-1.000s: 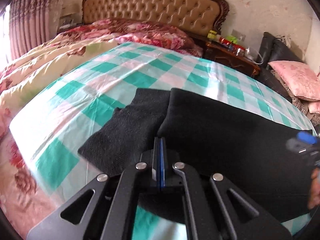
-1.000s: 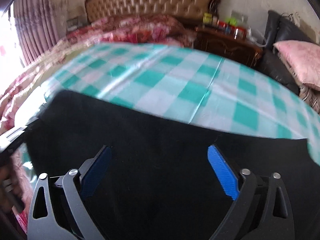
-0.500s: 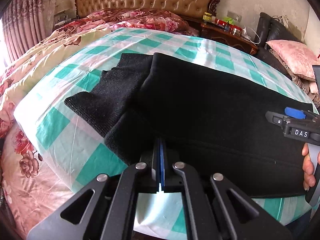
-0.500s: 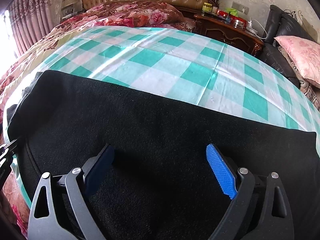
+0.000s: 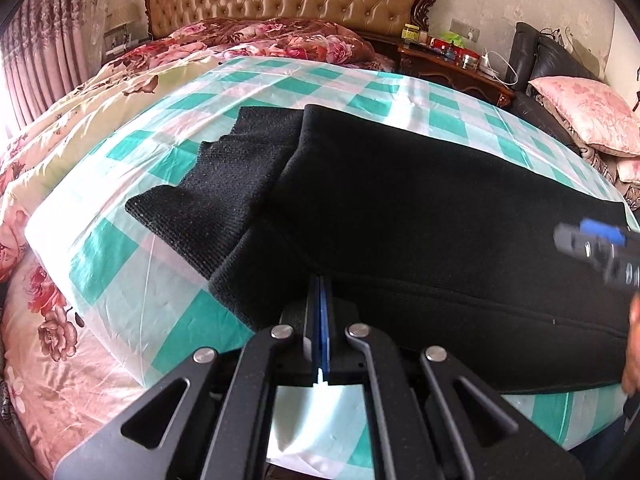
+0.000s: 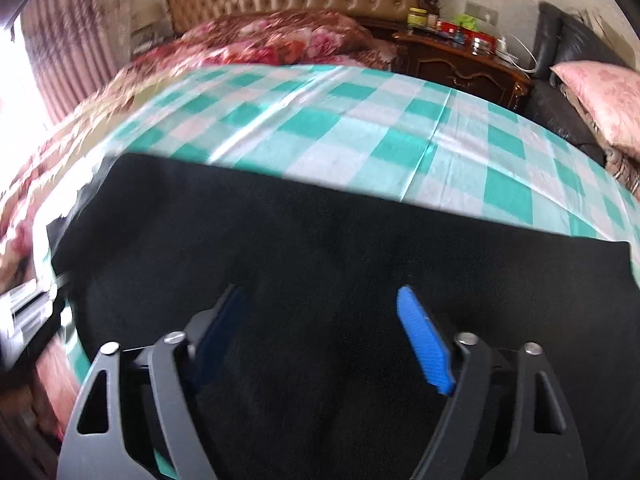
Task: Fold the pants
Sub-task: 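Smooth the folded pants with the right tool while the left tool holds the edge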
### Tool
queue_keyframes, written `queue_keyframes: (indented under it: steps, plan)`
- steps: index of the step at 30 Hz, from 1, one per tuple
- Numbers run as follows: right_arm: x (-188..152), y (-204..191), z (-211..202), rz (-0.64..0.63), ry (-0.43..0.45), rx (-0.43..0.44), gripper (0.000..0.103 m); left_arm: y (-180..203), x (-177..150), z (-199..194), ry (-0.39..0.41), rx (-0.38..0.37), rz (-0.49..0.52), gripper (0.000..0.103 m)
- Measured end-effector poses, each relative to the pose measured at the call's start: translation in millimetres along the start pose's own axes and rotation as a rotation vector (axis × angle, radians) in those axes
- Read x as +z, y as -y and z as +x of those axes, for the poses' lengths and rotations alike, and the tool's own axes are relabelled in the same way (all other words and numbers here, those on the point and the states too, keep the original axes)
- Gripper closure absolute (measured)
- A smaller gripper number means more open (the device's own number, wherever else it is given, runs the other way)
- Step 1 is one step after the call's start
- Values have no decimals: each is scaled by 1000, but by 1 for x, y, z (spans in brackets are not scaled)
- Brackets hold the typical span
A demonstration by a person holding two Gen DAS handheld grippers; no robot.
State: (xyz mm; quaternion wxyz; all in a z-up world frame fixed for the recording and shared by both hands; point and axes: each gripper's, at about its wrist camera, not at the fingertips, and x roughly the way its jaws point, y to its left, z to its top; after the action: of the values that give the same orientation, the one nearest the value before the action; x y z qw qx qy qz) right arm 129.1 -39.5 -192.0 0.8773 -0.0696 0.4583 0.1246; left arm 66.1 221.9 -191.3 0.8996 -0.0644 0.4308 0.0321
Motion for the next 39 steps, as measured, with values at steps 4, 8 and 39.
queue_keyframes:
  steps: [4,8,39]
  plan:
    - [-16,-14,-1,-111,-11,-55,35,5,-1,-20,68,-72,-11,68]
    - [-23,-13,-6,-96,-19,-51,35,41,-15,-42,148,-236,114,60]
    - [-65,9,-34,-38,3,-60,31,21,-53,-53,85,-159,67,103]
